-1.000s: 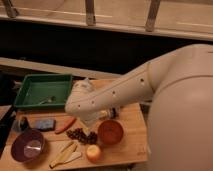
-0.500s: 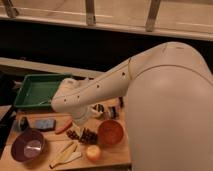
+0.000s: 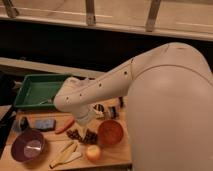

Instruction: Place apple in paper cup

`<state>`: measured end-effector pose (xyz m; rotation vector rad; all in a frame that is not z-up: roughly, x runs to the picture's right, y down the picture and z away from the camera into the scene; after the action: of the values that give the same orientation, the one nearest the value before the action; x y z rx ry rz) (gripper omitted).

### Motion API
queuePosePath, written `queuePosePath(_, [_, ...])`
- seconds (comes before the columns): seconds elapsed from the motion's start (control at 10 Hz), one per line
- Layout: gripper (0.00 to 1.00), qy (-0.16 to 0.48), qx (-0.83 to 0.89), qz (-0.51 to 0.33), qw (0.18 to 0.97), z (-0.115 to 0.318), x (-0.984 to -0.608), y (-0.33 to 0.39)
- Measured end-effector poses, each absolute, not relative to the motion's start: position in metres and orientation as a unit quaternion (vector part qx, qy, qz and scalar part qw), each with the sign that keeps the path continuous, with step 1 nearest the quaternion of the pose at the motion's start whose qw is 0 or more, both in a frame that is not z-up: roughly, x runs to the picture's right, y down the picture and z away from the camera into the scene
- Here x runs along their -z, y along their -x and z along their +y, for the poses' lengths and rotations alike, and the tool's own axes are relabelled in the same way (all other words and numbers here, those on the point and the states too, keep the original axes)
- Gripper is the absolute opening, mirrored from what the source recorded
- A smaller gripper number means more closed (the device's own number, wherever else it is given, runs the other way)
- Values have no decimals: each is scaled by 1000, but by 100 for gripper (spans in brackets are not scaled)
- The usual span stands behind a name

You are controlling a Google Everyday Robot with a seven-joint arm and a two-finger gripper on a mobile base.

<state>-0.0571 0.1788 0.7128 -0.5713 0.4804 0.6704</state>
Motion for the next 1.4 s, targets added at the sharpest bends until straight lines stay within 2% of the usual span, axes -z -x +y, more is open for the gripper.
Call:
queuePosePath(0.8, [80, 294, -282, 220, 886, 214, -709, 70])
queuePosePath(1.4, [80, 344, -241, 198, 886, 244, -708, 93])
